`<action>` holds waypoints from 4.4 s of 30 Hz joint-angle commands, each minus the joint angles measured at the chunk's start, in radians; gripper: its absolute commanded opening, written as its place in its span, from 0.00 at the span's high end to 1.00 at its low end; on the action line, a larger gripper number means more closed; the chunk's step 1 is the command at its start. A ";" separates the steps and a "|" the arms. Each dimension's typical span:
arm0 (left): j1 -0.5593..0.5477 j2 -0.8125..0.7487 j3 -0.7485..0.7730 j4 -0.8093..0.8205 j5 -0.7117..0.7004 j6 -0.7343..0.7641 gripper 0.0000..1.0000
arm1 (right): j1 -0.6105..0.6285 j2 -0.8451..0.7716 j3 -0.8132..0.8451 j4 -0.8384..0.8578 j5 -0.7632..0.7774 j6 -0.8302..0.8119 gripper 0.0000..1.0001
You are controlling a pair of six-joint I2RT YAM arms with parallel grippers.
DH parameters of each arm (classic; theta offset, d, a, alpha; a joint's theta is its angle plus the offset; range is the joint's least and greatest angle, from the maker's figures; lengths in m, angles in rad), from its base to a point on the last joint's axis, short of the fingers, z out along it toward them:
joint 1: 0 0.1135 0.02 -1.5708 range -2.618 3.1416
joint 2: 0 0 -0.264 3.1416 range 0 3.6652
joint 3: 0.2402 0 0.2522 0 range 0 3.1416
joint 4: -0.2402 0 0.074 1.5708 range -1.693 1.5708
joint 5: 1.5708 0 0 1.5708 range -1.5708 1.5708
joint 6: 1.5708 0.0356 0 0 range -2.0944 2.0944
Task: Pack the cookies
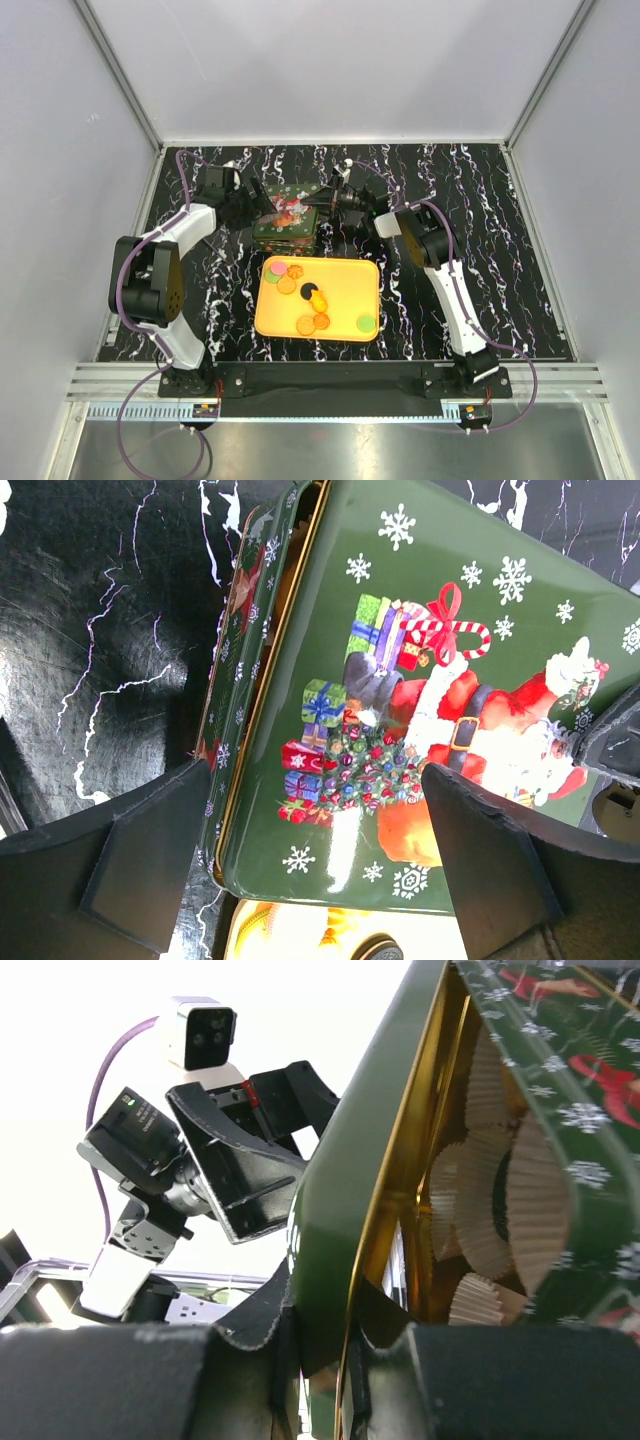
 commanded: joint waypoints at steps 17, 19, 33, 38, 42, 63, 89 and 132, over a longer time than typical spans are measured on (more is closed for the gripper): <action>-0.002 -0.026 0.000 0.027 0.006 0.003 0.06 | 0.018 -0.033 0.038 0.023 -0.011 -0.007 0.85; -0.002 -0.027 0.000 0.027 0.009 0.003 0.06 | 0.018 -0.044 0.030 -0.014 -0.010 -0.033 0.85; -0.001 -0.067 -0.028 0.087 0.041 -0.007 0.04 | 0.023 -0.062 0.021 -0.100 -0.007 -0.121 0.85; -0.001 -0.050 -0.029 0.079 0.036 -0.014 0.04 | 0.026 -0.054 0.024 -0.103 -0.013 -0.116 0.85; -0.001 -0.041 -0.012 0.060 0.030 -0.008 0.04 | 0.024 -0.059 0.023 -0.129 -0.008 -0.139 0.84; -0.004 0.016 0.011 0.023 0.005 0.011 0.06 | 0.000 -0.084 -0.051 -0.045 0.007 -0.096 0.73; -0.036 0.128 0.176 -0.056 0.027 0.091 0.07 | -0.065 -0.159 -0.263 0.049 -0.015 -0.119 0.63; -0.091 0.203 0.324 -0.215 -0.028 0.206 0.07 | -0.072 -0.223 -0.342 -0.194 0.018 -0.348 0.53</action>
